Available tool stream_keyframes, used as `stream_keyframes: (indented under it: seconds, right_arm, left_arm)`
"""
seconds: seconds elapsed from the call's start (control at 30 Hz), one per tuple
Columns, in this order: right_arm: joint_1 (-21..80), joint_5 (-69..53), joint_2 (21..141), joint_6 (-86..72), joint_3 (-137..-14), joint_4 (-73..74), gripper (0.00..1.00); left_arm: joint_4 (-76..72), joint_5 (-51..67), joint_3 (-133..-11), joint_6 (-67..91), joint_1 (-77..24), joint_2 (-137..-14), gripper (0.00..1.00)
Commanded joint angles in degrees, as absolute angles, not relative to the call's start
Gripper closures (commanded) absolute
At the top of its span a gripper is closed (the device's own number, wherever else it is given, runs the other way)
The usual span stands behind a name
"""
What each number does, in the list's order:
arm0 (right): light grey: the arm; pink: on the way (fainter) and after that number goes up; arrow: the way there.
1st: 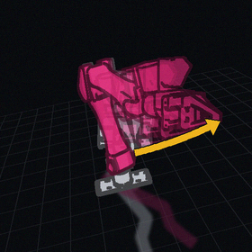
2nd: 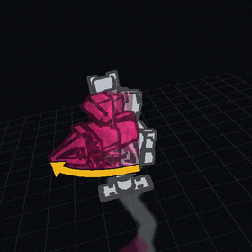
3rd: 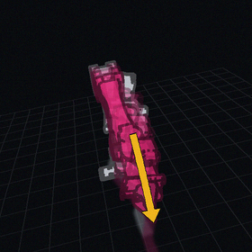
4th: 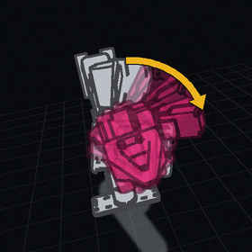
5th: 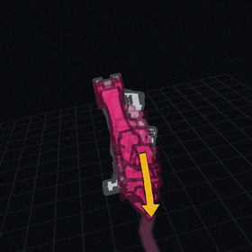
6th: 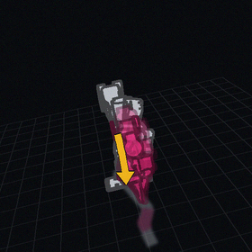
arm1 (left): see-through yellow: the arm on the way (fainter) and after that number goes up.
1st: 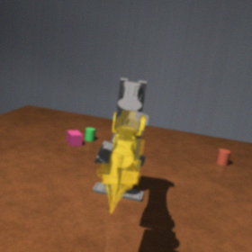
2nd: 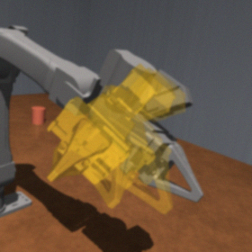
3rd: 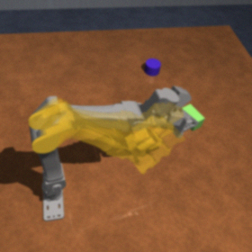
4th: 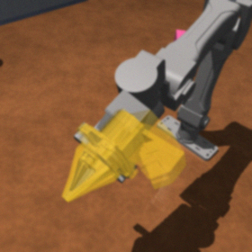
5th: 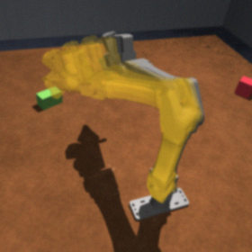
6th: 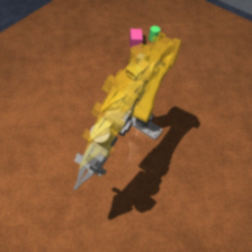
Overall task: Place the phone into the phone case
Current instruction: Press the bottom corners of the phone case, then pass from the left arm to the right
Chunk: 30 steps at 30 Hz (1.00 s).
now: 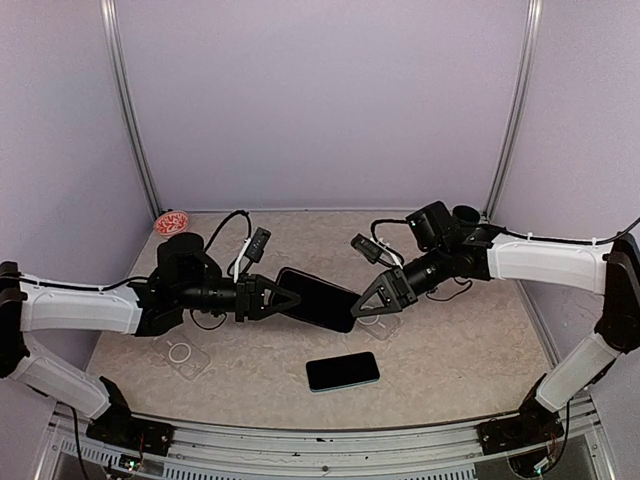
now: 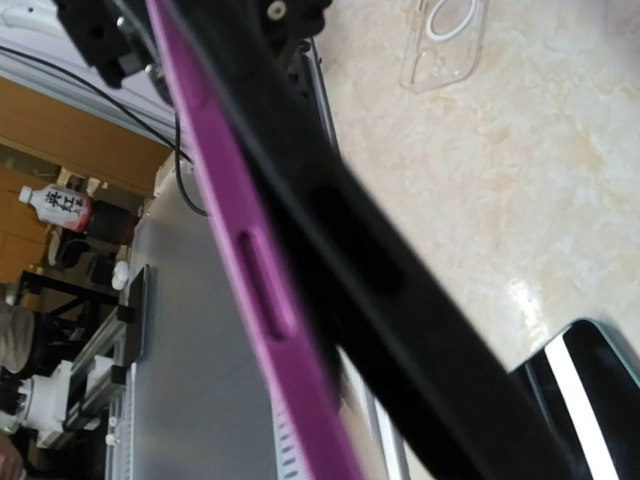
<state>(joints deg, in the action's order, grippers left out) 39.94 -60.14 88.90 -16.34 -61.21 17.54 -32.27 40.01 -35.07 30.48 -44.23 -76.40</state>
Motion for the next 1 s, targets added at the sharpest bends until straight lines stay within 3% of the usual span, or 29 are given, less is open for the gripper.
stream_keyframes:
  seconds: [0.0,0.3,0.77,0.97]
  right_arm:
    - [39.84,-58.35,85.11,-12.27,-63.73,16.70,0.41]
    - [39.83,-52.41,87.39,-7.48,-66.53,23.39,0.40]
    - [44.15,-55.69,89.51,-7.03,-64.07,19.37,0.40]
    - [49.53,-56.77,92.13,-7.91,-63.19,17.26,0.46]
  left_arm:
    - [-22.78,47.31,-38.75,24.20,-44.68,-78.13,1.00]
    - [-15.55,52.55,-44.10,18.52,-45.61,-86.42,1.00]
    - [-14.59,54.20,-43.67,16.88,-48.79,-83.70,1.00]
    - [-14.05,54.47,-43.81,16.70,-49.84,-82.95,1.00]
